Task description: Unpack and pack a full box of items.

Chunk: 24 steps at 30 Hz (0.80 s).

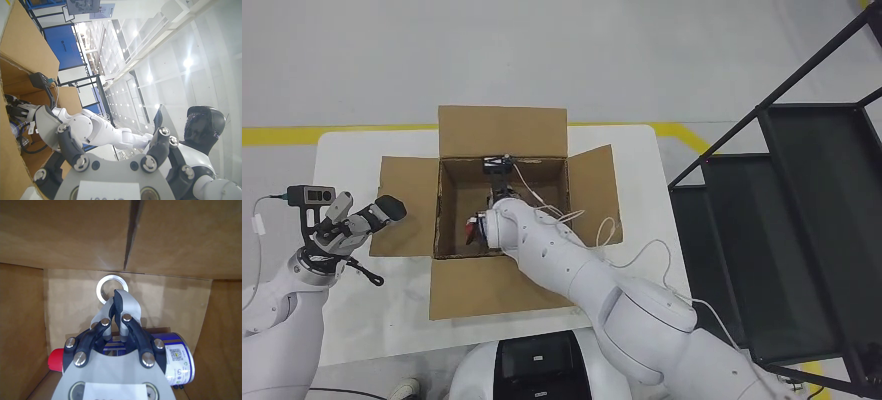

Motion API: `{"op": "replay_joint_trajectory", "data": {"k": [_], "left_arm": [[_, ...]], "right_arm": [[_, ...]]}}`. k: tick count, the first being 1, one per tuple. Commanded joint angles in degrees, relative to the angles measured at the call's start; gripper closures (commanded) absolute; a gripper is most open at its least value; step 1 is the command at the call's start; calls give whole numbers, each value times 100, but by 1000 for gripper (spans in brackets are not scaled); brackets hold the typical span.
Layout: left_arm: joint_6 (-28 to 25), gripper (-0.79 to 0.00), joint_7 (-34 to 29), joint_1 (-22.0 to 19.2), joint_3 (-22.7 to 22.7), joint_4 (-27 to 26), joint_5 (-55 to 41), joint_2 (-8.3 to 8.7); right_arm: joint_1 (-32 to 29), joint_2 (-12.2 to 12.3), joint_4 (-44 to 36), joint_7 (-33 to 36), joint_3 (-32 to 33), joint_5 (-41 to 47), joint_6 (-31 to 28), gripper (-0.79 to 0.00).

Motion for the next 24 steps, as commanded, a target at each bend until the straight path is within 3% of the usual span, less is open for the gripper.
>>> {"op": "replay_joint_trajectory", "data": {"k": [1,9,12,14,17,21,24], "left_arm": [[0,-785,0,0,0,0,0,0],[0,-785,0,0,0,0,0,0],[0,-785,0,0,0,0,0,0],[0,-785,0,0,0,0,0,0],[0,-785,0,0,0,0,0,0],[0,-785,0,0,0,0,0,0],[0,-785,0,0,0,0,0,0]], "right_arm": [[-96,19,-167,-90,13,-78,51,0],[-571,178,-825,-625,207,-392,339,-15],[-729,237,-1002,-698,309,-467,445,-89],[-807,278,-1103,-705,383,-519,473,-225],[-855,335,-1189,-670,463,-664,508,-289],[-868,371,-1227,-552,513,-848,523,-320],[-861,372,-1217,-433,515,-967,513,-286]]}}
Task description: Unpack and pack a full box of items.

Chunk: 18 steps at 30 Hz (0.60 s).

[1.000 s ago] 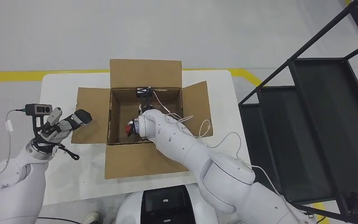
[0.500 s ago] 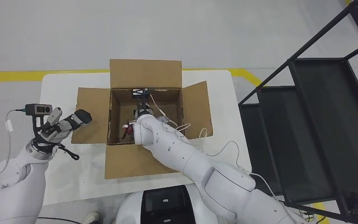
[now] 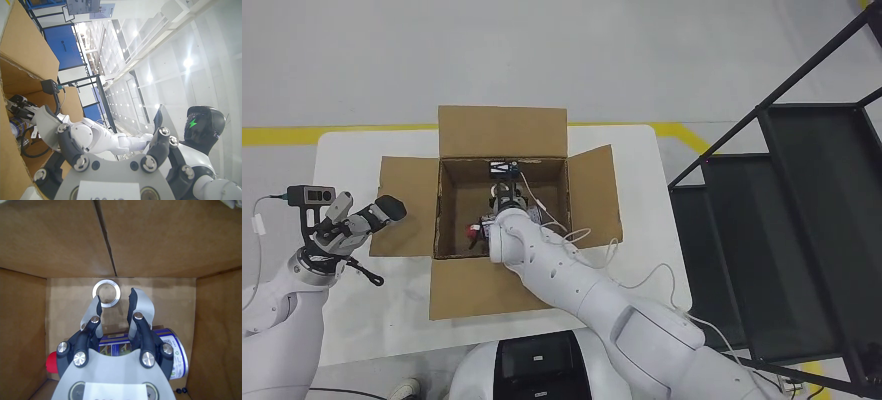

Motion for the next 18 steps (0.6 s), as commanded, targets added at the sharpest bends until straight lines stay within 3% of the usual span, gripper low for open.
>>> {"op": "replay_joint_trajectory", "data": {"k": [1,18], "left_arm": [[0,-785,0,0,0,0,0,0],[0,-785,0,0,0,0,0,0]], "right_arm": [[6,-4,16,74,3,-64,-22,-277],[211,-176,524,120,111,-153,-319,-283]]}}
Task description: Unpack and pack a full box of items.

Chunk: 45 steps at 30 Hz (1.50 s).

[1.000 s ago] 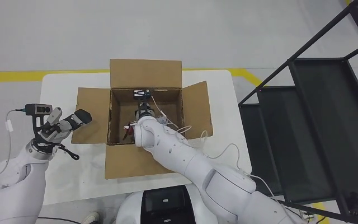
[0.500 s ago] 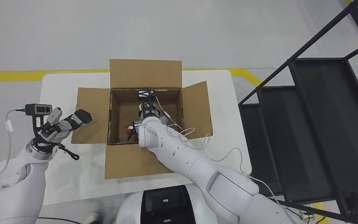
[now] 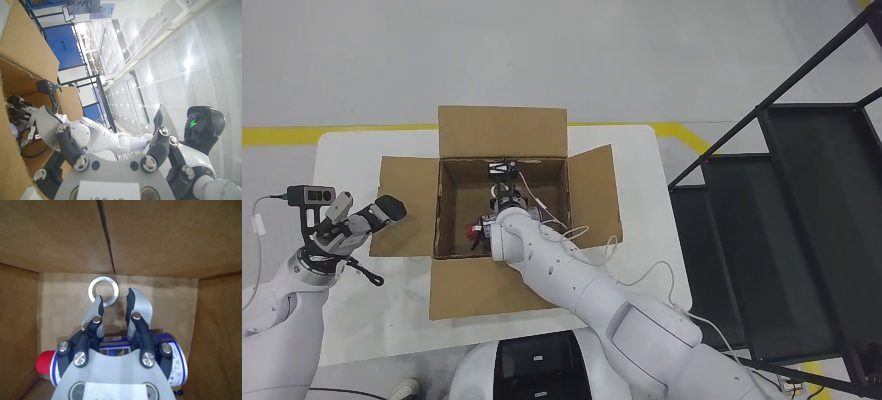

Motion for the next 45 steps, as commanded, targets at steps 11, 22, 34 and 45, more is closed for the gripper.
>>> {"op": "replay_joint_trajectory", "data": {"k": [11,22,34,45], "left_arm": [[0,-785,0,0,0,0,0,0],[0,-785,0,0,0,0,0,0],[0,-785,0,0,0,0,0,0],[0,-785,0,0,0,0,0,0]], "right_arm": [[313,-207,616,98,48,94,-211,-336],[490,-389,1053,164,90,204,-387,-163],[513,-424,996,-141,110,349,-404,0],[209,-286,394,-217,111,-30,-578,-169]]}}
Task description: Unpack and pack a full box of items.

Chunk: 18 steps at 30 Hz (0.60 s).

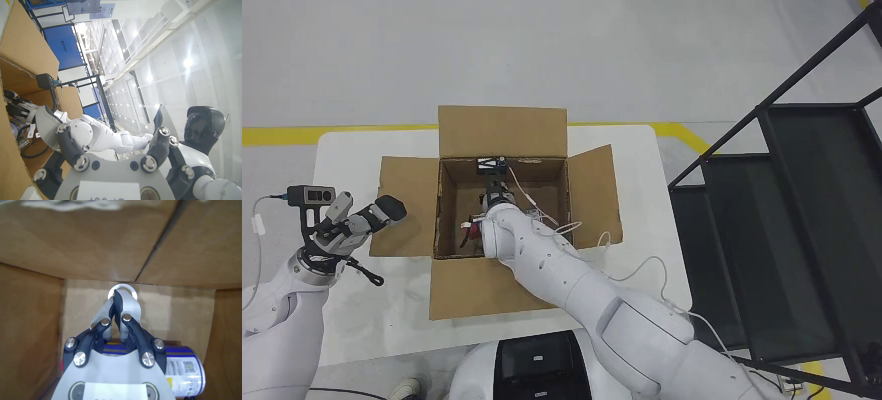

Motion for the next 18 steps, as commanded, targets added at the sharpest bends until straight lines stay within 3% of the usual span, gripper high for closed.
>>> {"op": "replay_joint_trajectory", "data": {"k": [1,2,3,4,18], "left_arm": [[0,-785,0,0,0,0,0,0],[0,-785,0,0,0,0,0,0],[0,-785,0,0,0,0,0,0],[0,-785,0,0,0,0,0,0],[0,-785,0,0,0,0,0,0]], "right_arm": [[-43,38,-96,86,-21,-169,-48,-246],[-72,55,-149,104,-16,-226,-43,-342],[-100,73,-205,124,-3,-271,-22,-640],[-127,90,-259,141,2,-332,5,-785],[-206,134,-421,148,26,-467,70,-785]]}}
